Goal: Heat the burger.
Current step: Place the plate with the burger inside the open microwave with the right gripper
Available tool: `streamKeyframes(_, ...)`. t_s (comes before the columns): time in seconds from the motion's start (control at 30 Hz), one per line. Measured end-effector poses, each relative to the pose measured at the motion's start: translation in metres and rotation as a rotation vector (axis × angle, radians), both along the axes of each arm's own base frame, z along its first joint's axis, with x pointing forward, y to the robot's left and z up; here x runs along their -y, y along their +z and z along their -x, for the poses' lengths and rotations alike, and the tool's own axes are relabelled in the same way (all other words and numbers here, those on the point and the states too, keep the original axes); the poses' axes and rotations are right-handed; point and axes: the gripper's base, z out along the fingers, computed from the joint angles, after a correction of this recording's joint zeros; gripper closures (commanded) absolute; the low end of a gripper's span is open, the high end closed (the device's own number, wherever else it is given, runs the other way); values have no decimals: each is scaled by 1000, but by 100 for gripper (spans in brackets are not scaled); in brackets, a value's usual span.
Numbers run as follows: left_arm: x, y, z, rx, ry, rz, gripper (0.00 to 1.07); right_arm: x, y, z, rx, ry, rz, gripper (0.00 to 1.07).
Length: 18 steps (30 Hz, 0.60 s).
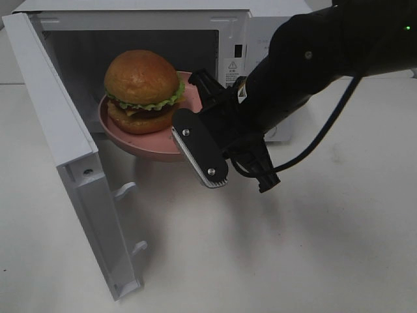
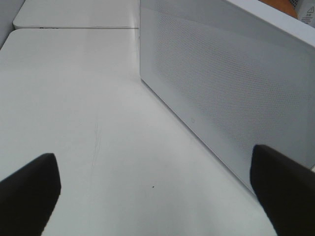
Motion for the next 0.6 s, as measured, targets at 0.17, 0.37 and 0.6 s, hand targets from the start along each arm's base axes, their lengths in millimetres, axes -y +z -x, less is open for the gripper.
streamKeyframes(0.17, 0, 0, 0, 0, 0, 0, 4, -10, -4, -12, -23, -35, -9, 107)
streamKeyframes(0.37, 0, 0, 0, 0, 0, 0, 4, -23, -8, -27, -27, -61, -26, 107)
streamKeyframes(0.6, 0, 0, 0, 0, 0, 0, 4, -31, -14, -37, -32, -63, -24, 107)
